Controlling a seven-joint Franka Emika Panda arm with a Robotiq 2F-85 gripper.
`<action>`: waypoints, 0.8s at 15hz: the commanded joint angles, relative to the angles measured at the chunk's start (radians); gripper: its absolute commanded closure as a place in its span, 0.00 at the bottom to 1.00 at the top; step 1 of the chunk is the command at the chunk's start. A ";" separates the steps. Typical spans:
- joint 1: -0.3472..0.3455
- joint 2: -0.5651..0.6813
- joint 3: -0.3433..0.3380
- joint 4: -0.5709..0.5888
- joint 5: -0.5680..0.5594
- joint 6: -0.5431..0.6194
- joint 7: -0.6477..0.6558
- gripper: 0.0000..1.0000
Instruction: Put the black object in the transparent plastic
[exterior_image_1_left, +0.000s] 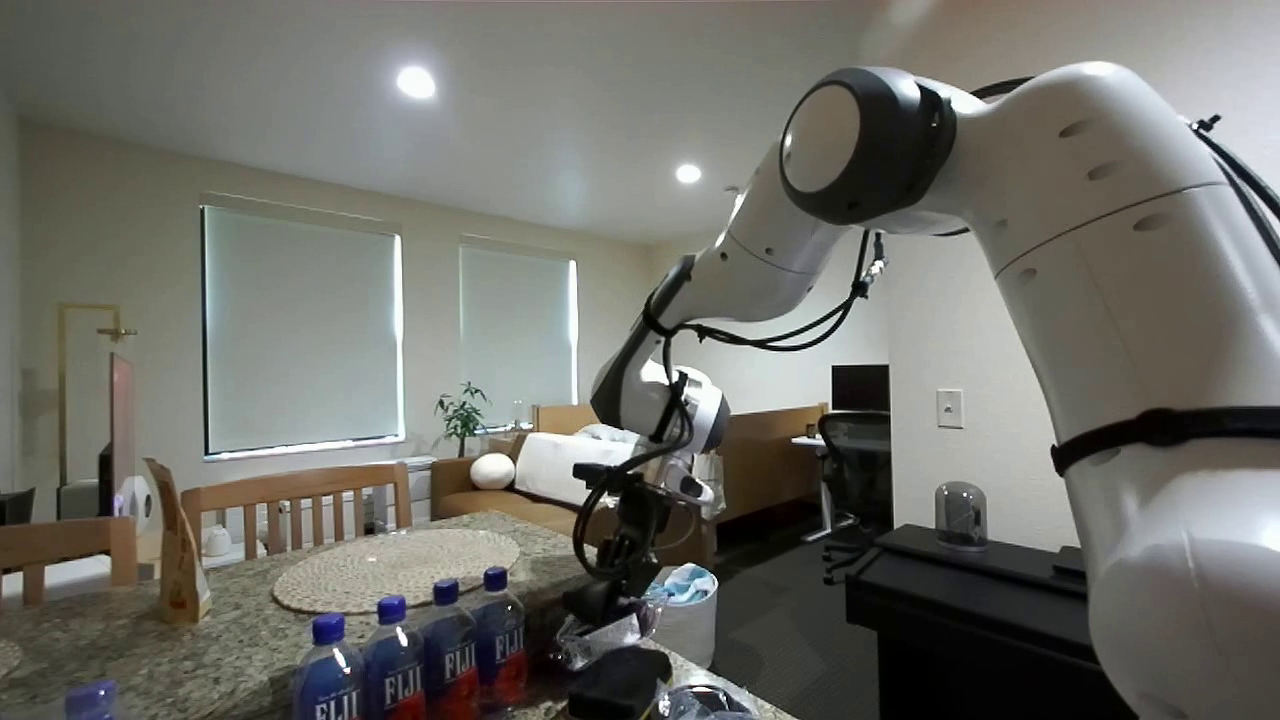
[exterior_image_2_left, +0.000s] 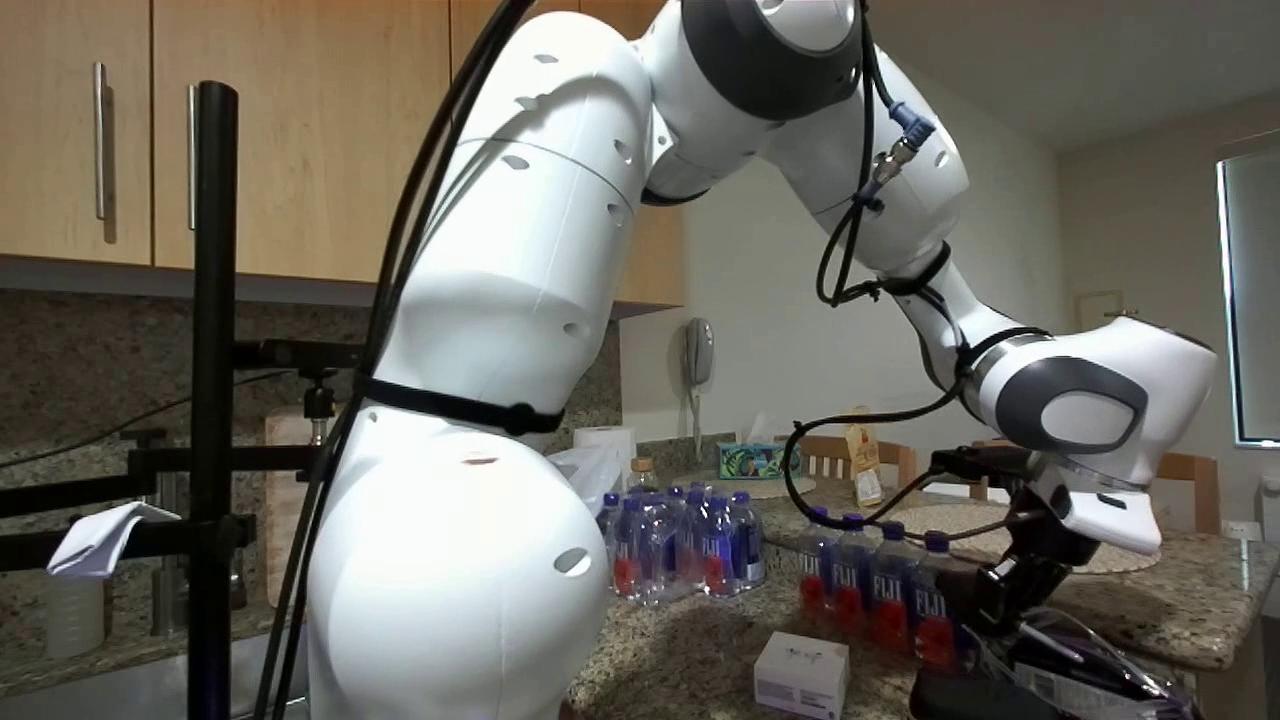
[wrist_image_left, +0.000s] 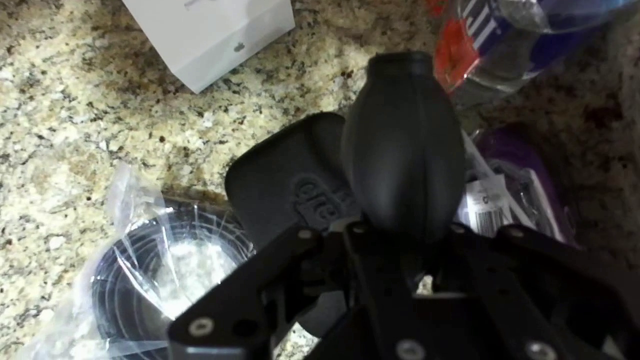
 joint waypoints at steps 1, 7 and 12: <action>-0.016 0.026 -0.019 0.014 0.031 0.022 -0.056 0.91; 0.014 0.146 -0.025 0.097 -0.003 0.143 -0.018 0.91; 0.074 0.223 -0.027 0.105 -0.016 0.393 0.029 0.91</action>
